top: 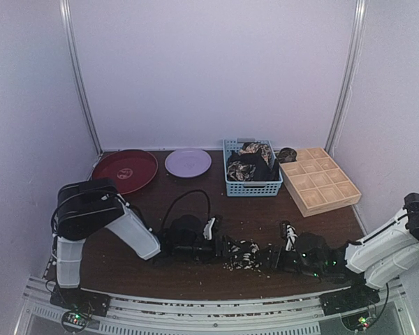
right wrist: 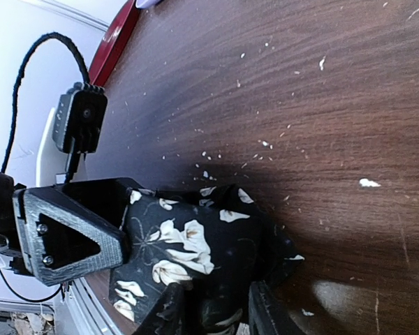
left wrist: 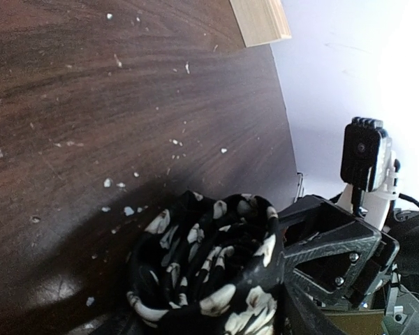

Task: Roll the ties
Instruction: Pick up the tie from the center of the board.

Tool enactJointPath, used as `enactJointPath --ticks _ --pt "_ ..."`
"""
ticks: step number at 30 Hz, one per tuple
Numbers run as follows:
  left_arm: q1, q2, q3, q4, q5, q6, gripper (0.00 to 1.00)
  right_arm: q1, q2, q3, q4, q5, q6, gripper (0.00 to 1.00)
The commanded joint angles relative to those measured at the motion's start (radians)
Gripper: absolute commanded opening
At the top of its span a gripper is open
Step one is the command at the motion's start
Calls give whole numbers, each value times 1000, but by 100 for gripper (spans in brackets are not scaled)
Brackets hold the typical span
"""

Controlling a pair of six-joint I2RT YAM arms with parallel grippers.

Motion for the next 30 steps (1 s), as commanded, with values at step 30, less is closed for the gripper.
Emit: enactJointPath --ticks 30 --pt "-32 -4 20 -54 50 118 29 -5 68 37 50 -33 -99 33"
